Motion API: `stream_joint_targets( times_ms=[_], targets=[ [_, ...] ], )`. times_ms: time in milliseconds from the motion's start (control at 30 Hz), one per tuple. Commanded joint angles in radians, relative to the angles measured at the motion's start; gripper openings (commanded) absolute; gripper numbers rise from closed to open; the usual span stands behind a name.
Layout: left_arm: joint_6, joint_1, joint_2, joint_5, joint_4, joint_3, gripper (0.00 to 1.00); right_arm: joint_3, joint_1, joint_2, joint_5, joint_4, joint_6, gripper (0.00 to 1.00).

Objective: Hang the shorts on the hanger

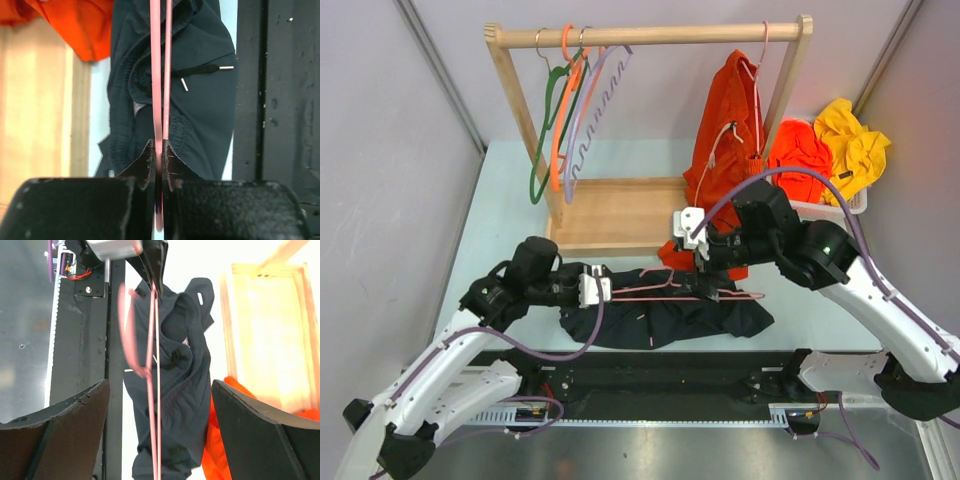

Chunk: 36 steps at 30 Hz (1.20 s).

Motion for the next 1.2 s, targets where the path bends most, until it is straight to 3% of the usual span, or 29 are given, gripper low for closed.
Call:
stream_joint_targets(
  times_ms=[0, 200, 267, 400, 500, 567, 600, 700, 867, 1167],
  targets=[
    [-0.106, 0.028, 0.028, 0.063, 0.03, 0.049, 0.0, -0.008, 0.007, 0.045, -0.03, 0.074, 0.017, 0.85],
    [-0.163, 0.034, 0.042, 0.075, 0.087, 0.034, 0.0, -0.013, -0.018, 0.117, -0.034, 0.037, 0.007, 0.72],
    [-0.162, 0.042, 0.033, 0.089, 0.105, 0.024, 0.0, -0.013, -0.048, 0.143, -0.053, 0.036, 0.023, 0.61],
    [-0.171, 0.053, 0.023, 0.098, 0.133, 0.012, 0.0, -0.014, -0.084, 0.157, -0.093, 0.054, 0.026, 0.32],
    [-0.172, 0.059, 0.03, 0.087, 0.133, 0.017, 0.02, -0.014, -0.102, 0.154, -0.087, 0.059, 0.021, 0.0],
    [-0.184, 0.063, 0.051, 0.061, 0.124, 0.027, 0.19, -0.014, -0.111, 0.15, -0.085, 0.068, 0.02, 0.0],
    [-0.183, 0.069, 0.062, 0.06, 0.099, 0.038, 0.38, -0.014, -0.114, 0.146, -0.077, 0.072, 0.017, 0.0],
    [-0.151, 0.151, 0.097, 0.082, 0.046, 0.054, 0.59, -0.013, -0.113, 0.137, -0.044, 0.053, -0.025, 0.0],
    [-0.044, 0.339, 0.167, 0.112, -0.036, 0.07, 0.66, -0.013, -0.113, 0.161, -0.01, -0.013, -0.086, 0.0],
    [0.127, 0.367, 0.295, 0.047, -0.053, 0.003, 0.77, -0.009, -0.111, 0.268, 0.035, 0.006, -0.128, 0.0]
  ],
)
